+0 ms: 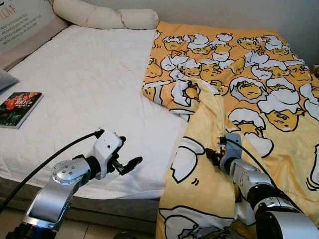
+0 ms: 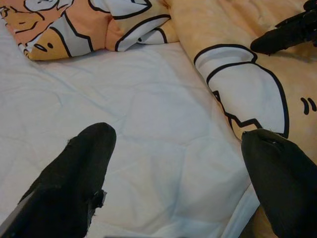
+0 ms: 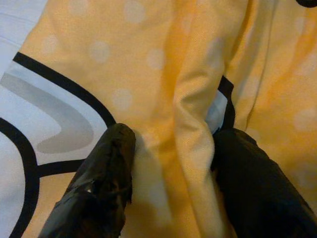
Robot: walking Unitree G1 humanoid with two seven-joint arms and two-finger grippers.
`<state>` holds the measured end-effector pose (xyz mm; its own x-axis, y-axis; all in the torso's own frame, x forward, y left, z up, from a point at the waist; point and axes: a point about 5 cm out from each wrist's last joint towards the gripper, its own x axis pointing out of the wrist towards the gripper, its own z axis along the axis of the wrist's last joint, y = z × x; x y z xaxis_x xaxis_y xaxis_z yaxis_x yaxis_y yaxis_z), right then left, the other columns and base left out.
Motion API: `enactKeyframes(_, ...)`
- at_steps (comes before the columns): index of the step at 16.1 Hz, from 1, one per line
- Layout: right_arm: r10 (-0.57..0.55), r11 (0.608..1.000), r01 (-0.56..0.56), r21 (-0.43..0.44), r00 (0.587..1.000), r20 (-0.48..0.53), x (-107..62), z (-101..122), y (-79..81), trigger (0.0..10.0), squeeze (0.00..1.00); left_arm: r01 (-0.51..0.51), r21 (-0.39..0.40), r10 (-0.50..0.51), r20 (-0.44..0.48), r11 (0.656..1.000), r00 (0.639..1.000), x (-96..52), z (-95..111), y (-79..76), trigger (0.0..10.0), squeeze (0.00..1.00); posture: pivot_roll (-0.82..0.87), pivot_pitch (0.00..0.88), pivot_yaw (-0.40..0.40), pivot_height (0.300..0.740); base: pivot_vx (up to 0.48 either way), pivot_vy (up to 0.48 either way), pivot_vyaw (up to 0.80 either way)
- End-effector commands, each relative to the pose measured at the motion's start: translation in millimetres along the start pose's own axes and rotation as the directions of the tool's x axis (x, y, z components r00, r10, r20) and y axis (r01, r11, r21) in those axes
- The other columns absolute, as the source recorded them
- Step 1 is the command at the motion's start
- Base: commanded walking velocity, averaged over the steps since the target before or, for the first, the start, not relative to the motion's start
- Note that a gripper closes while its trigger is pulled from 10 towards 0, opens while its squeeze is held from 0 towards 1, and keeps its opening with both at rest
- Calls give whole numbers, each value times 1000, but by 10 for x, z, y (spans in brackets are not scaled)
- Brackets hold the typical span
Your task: Clean up the room
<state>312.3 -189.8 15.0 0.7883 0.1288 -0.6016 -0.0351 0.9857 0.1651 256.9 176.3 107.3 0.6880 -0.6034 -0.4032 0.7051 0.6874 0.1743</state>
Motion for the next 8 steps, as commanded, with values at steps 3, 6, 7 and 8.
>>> enactKeyframes(3, 3, 1000, -3, 12, 1000, 14, 6, 58, -2, 0, 0, 13, 13, -13, -5, 1000, 1000, 8, 16, 9, 10000, 773, 115, 0, 12, 740, 0, 0, 0)
enactKeyframes(6, 5, 1000, -5, 13, 1000, 14, 4, 57, -7, 0, 0, 15, 15, -15, -6, 1000, 1000, 10, 13, 4, 10000, 776, 115, 0, 11, 740, 0, 0, 0)
enactKeyframes(7, 5, 1000, -6, 13, 1000, 14, 4, 57, -8, 0, 0, 15, 15, -15, -6, 1000, 1000, 11, 11, 3, 10000, 776, 115, 0, 11, 740, 0, 0, 0)
enactKeyframes(8, 6, 1000, -6, 12, 1000, 15, 3, 57, -11, 0, 0, 15, 16, -15, -6, 1000, 1000, 14, 9, 2, 10000, 776, 114, 0, 10, 740, 0, 0, 0)
